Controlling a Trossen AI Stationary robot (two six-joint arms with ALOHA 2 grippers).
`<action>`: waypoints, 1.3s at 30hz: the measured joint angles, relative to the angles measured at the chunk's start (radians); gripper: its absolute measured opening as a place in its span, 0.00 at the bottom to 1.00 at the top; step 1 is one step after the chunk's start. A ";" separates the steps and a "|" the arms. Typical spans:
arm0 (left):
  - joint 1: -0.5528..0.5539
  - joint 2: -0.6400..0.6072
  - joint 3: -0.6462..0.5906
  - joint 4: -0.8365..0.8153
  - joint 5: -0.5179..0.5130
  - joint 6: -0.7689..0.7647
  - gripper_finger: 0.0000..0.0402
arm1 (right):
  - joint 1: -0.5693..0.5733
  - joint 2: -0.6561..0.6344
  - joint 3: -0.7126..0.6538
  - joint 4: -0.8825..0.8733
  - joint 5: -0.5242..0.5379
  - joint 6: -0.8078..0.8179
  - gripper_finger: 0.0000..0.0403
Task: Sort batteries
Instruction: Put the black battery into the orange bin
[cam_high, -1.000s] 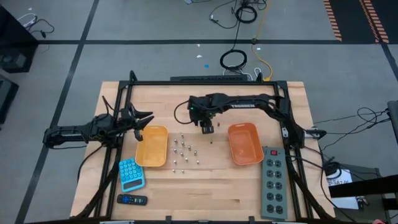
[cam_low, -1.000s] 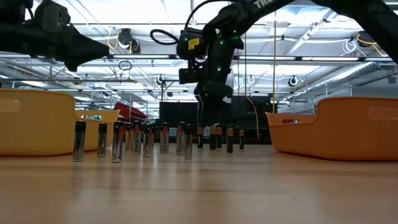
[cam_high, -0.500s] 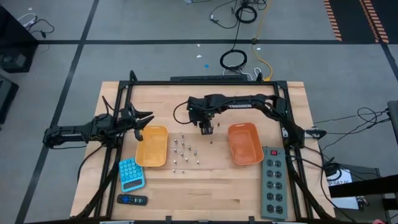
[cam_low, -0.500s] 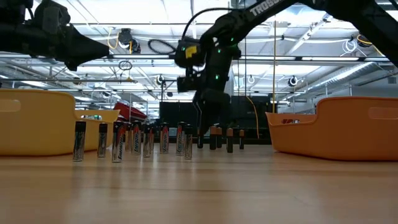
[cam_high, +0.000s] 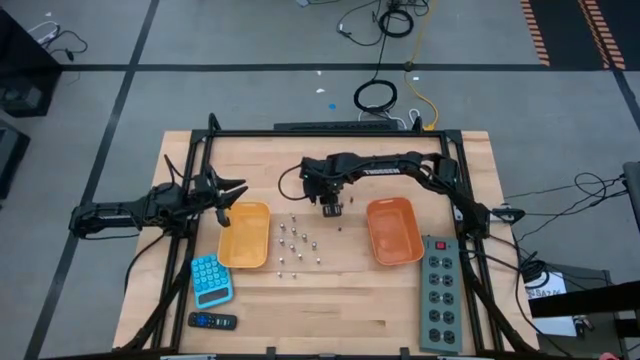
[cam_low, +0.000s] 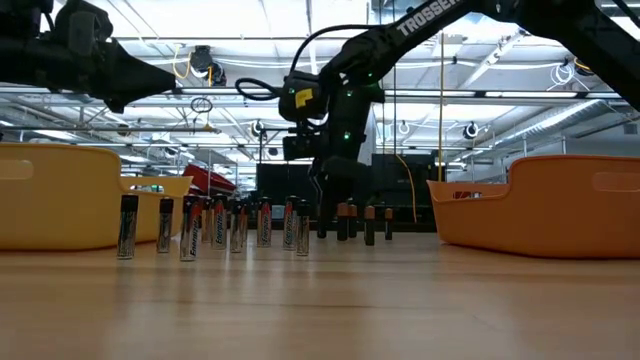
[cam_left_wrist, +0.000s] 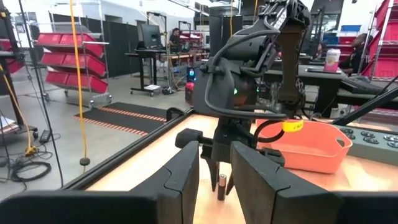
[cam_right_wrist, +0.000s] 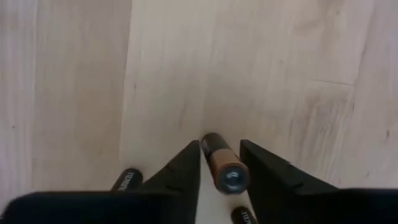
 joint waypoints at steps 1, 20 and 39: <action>0.000 0.000 0.000 0.000 0.000 0.001 0.26 | 0.000 0.000 0.000 0.006 0.000 0.000 0.20; 0.000 0.000 0.000 -0.008 -0.013 0.000 0.26 | 0.062 -0.151 -0.001 0.122 0.245 -0.059 0.08; 0.000 0.000 0.000 0.019 0.208 0.105 0.26 | 0.280 -0.522 -0.446 -0.393 0.095 0.881 0.38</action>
